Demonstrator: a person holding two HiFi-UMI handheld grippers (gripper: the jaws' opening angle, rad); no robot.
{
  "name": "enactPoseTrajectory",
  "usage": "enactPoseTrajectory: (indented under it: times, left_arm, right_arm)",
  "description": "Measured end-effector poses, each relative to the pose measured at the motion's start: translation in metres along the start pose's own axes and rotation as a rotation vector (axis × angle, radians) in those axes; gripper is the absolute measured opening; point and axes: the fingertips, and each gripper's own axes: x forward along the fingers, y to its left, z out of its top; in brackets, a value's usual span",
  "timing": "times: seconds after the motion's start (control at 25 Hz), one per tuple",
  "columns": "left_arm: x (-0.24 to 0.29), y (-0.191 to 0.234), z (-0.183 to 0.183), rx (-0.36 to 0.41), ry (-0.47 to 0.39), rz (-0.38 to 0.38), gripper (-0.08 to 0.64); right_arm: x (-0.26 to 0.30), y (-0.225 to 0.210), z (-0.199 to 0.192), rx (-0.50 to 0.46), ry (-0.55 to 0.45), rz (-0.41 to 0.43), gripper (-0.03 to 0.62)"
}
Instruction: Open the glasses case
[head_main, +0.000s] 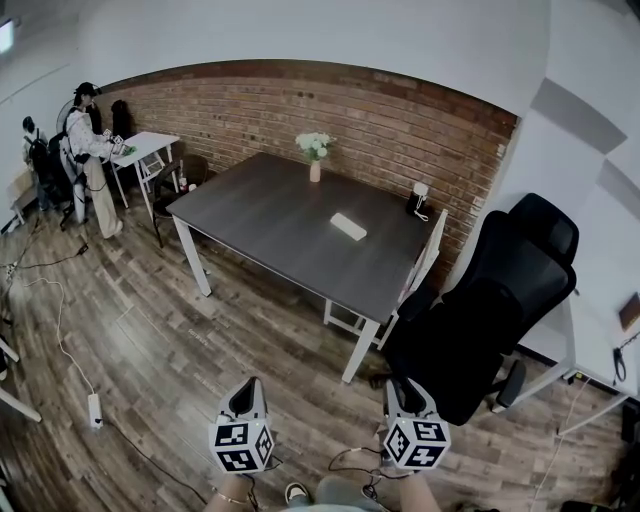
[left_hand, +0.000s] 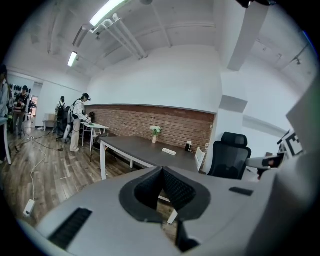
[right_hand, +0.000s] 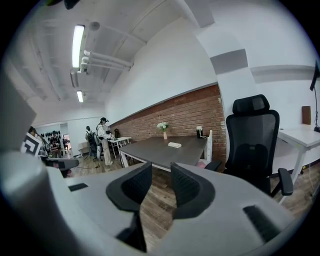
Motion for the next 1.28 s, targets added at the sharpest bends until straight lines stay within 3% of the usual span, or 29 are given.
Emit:
enactPoseTrajectory:
  times: [0.4,1.28]
  left_arm:
    - [0.053,0.011,0.006,-0.015,0.008,-0.025,-0.005]
    - [0.283,-0.003,0.079,-0.018,-0.006,0.023,-0.005]
  right_arm:
    - [0.05,-0.002,0.009,-0.01,0.01,-0.017,0.117]
    - [0.278,-0.077,0.088,-0.013,0.046,0.068,0.117]
